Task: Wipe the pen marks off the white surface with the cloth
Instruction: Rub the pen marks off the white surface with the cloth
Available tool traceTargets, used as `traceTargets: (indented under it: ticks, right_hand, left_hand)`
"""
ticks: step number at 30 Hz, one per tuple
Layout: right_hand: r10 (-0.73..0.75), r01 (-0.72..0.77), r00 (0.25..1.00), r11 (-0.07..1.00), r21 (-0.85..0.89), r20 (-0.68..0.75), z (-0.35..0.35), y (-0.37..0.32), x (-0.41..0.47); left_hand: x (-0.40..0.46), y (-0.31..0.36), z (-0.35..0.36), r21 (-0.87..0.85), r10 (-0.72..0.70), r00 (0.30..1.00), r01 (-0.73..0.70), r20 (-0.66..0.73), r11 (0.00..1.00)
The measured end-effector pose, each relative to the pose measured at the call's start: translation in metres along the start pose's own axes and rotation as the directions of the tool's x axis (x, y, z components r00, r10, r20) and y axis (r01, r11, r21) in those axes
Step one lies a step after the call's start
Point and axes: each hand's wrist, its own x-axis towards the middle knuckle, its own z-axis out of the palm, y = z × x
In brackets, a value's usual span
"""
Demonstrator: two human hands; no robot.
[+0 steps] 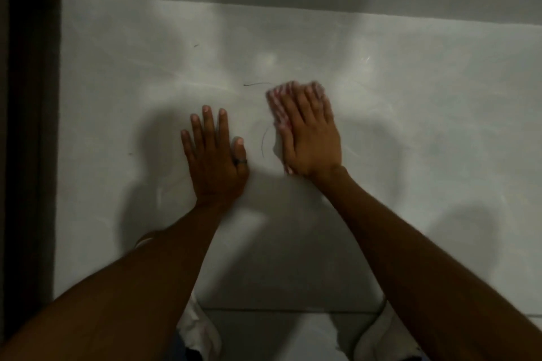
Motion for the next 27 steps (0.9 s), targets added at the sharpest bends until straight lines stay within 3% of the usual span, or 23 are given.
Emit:
traceTargets:
  ticks: [2,4,5,7,10,17,21,24,27]
  right_hand:
    - [0.222,-0.220,0.975,0.974,0.054,-0.025,-0.004,-0.010,0.038]
    - [0.331,-0.330,0.944,0.942,0.055,0.003,-0.003,-0.024,0.068]
    - [0.304,-0.304,0.953,0.952,0.041,0.016,-0.002,-0.034,0.077]
    - [0.116,-0.118,0.992,0.993,0.027,0.051,0.001,-0.052,0.082]
    - [-0.081,0.077,0.991,0.996,0.041,0.106,0.008,-0.057,0.065]
    - [-0.065,0.062,0.996,0.996,0.058,0.061,0.020,-0.045,-0.070]
    - [-0.217,0.213,0.957,0.976,0.040,0.191,0.024,-0.032,-0.156]
    - [-0.289,0.287,0.939,0.957,0.038,0.189,0.019,-0.011,-0.129]
    - [-0.140,0.141,0.979,0.990,0.006,0.149,0.009,-0.013,-0.061]
  left_hand:
    - [-0.001,0.000,0.001,0.013,0.006,1.000,-0.006,-0.020,1.000]
    - [-0.001,0.000,0.001,0.029,0.005,0.999,-0.004,-0.039,1.000]
    - [-0.001,-0.001,0.002,0.036,0.007,0.999,-0.005,-0.042,0.999]
    - [-0.002,-0.001,0.002,0.047,0.013,0.999,-0.012,-0.033,0.999]
    - [-0.001,-0.003,0.002,0.046,0.022,1.000,-0.021,-0.004,0.999]
    - [0.000,-0.001,-0.001,0.015,0.010,1.000,-0.010,0.027,1.000]
    - [0.001,-0.001,-0.002,-0.006,-0.008,1.000,0.008,0.027,1.000]
    - [-0.001,0.002,-0.002,-0.010,-0.007,1.000,0.008,0.012,1.000]
    - [0.000,-0.001,0.001,-0.001,-0.010,1.000,0.010,0.021,1.000]
